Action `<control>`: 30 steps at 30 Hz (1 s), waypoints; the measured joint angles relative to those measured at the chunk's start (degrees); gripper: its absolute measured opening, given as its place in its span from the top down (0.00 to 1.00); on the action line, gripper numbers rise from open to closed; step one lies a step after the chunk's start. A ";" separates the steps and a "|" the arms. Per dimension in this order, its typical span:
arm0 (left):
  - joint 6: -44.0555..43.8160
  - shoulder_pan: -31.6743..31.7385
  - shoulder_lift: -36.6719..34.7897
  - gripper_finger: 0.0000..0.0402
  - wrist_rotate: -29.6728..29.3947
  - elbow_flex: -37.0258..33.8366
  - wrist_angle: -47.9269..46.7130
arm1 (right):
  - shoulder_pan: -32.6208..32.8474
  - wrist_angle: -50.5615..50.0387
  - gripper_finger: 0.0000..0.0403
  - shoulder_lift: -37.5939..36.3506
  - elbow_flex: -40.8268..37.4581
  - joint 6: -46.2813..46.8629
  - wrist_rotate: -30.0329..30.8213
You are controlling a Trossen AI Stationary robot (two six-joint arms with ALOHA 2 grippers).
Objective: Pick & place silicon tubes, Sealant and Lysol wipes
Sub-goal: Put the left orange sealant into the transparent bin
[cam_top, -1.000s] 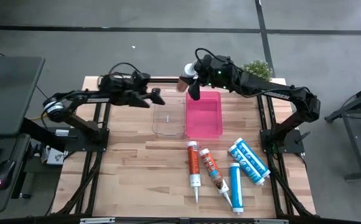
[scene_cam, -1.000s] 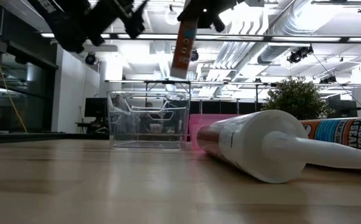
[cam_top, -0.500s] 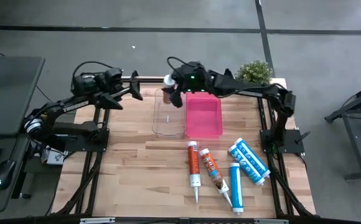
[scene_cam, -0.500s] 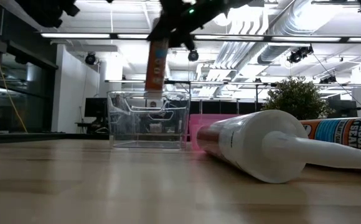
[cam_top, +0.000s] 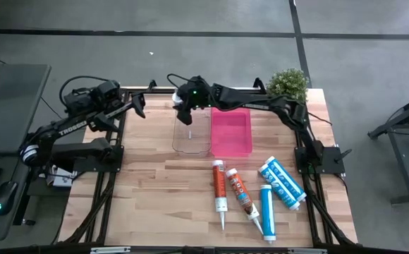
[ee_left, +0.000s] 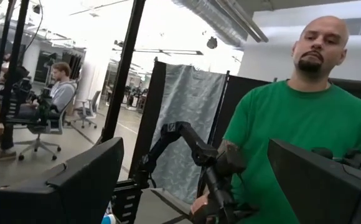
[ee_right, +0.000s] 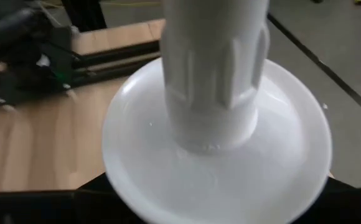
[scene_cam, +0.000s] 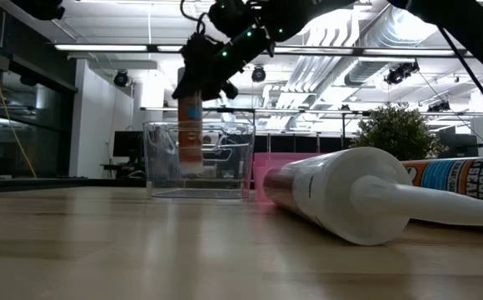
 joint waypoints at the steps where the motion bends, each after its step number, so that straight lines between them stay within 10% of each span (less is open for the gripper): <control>1: 0.00 0.00 -0.23 0.02 0.00 0.00 -0.04 | 0.03 0.02 0.49 0.31 0.00 -0.02 0.71; 30: -0.03 0.00 -0.28 0.02 0.15 0.00 -0.10 | 0.43 4.94 0.50 2.20 -5.09 10.10 6.29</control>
